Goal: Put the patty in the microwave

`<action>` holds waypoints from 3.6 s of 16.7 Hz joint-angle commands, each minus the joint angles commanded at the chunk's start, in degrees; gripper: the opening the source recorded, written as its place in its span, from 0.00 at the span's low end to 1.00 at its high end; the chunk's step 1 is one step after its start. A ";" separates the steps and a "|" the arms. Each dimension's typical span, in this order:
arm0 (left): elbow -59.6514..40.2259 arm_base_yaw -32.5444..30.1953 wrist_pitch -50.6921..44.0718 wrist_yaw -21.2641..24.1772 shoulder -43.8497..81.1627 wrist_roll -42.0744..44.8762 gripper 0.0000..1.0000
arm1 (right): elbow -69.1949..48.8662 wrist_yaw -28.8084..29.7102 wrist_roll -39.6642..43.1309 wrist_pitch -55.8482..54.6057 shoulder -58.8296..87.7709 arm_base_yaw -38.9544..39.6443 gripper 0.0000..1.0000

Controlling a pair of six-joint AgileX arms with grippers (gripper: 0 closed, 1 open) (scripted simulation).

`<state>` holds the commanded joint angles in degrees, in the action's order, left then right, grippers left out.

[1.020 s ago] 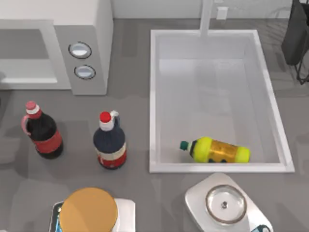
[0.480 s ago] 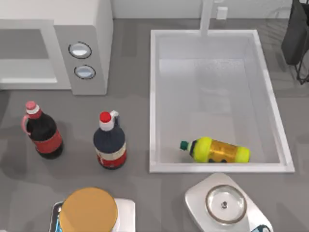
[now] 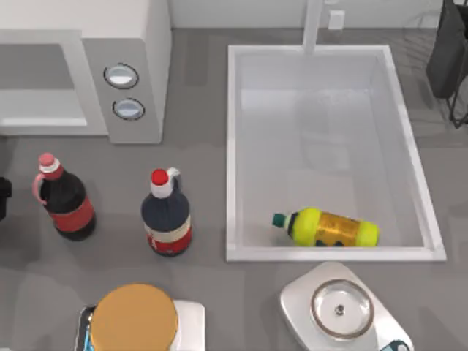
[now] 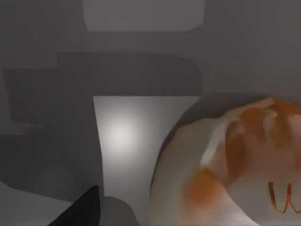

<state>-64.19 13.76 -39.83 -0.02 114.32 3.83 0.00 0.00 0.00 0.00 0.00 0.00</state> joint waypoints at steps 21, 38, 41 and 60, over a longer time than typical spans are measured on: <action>0.00 0.00 0.00 0.00 0.00 0.00 0.00 | 0.00 0.00 0.00 0.00 0.00 0.00 1.00; -12.80 -0.49 -23.50 -0.52 -14.08 2.76 0.00 | 0.00 0.00 0.00 0.00 0.00 0.00 1.00; -14.24 0.15 -25.16 0.05 -12.07 0.37 0.00 | 0.00 0.00 0.00 0.00 0.00 0.00 1.00; -4.91 1.89 24.60 3.80 -3.17 2.11 0.00 | 0.00 0.00 0.00 0.00 0.00 0.00 1.00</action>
<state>-69.10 15.65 -15.23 3.78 111.15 5.94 0.00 0.00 0.00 0.00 0.00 0.00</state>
